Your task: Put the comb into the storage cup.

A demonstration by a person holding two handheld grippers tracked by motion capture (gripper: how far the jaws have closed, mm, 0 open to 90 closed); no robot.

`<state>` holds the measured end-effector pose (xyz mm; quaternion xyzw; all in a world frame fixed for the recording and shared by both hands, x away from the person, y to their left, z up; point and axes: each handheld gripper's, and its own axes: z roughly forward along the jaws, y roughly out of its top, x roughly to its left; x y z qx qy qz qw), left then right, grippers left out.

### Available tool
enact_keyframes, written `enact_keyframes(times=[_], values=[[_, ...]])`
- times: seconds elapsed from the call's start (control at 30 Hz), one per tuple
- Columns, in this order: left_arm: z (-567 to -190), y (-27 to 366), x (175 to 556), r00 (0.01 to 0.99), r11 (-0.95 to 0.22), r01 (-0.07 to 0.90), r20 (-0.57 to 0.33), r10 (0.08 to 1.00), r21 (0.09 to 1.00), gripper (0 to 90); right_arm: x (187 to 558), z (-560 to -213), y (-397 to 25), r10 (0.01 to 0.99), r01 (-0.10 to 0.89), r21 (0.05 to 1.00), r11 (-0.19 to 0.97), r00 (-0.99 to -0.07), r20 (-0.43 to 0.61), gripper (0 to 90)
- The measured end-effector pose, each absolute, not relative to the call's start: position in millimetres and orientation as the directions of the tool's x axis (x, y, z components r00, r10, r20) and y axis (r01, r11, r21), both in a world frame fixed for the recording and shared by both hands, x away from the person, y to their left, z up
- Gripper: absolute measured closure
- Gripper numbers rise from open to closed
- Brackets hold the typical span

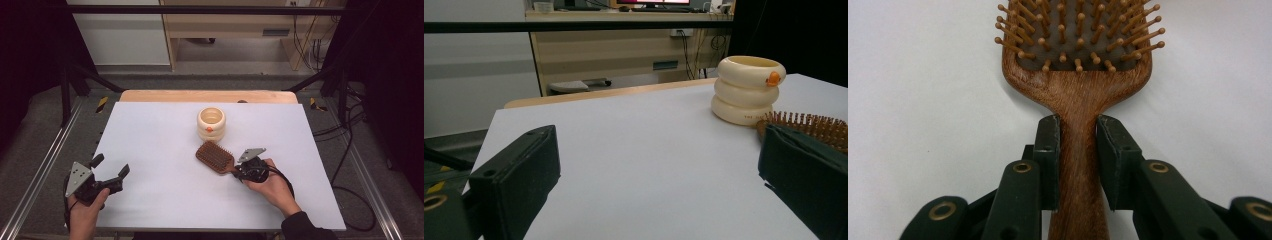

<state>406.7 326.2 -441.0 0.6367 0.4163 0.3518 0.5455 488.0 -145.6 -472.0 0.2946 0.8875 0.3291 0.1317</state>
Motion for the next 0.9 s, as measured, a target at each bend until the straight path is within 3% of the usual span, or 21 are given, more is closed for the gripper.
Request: enact_keyframes(times=[0.53, 0.9], values=[[-441, 326, 407, 0.405, -0.057, 0.146, -0.007, 0.914, 0.988, 3.3, 482, -469, -143, 0.599, 0.446, 0.646, 0.619, -0.801, -0.021, 72.1], [-441, 326, 407, 0.407, -0.06, 0.145, -0.004, 0.913, 0.988, 3.3, 491, -461, -132, 0.599, 0.502, 0.534, 0.68, -0.801, -0.011, 69.9]])
